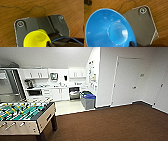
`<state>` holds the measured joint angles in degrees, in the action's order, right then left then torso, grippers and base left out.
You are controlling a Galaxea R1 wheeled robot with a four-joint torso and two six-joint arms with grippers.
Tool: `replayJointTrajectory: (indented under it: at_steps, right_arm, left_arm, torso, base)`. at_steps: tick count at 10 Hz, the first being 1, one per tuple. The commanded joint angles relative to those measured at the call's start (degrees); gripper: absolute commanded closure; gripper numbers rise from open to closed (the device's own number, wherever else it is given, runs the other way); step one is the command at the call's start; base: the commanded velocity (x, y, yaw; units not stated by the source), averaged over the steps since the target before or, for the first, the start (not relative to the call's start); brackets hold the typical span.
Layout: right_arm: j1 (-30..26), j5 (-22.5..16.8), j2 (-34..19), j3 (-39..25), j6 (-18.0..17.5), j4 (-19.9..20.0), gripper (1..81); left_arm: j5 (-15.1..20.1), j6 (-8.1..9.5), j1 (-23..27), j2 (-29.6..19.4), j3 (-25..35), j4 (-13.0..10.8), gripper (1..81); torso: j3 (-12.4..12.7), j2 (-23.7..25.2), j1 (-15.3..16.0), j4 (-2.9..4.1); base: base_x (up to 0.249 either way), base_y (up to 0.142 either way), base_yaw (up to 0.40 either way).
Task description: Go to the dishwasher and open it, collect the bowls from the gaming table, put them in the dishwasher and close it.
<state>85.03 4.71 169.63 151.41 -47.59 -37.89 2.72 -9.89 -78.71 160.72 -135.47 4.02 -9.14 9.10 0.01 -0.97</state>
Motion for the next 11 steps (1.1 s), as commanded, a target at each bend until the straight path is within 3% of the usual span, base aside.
replayJointTrajectory:
  at_steps: [1, 11]
  right_arm:
    - [-3.06, -1.45, 0.47, -0.69, 0.57, -1.49, 81.1]
    - [-3.15, -1.45, 0.82, -0.69, 0.48, -2.01, 81.1]
  left_arm:
    - [2.47, -0.40, 3.96, -0.84, 0.56, -0.24, 81.1]
    - [2.03, -0.40, 3.87, -0.92, 0.56, -0.24, 81.1]
  torso:
    - [0.00, 0.00, 0.00, 0.00]
    - [0.00, 0.00, 0.00, 0.00]
  base:
    - [0.139, 0.077, 0.000]
    - [0.139, 0.007, 0.000]
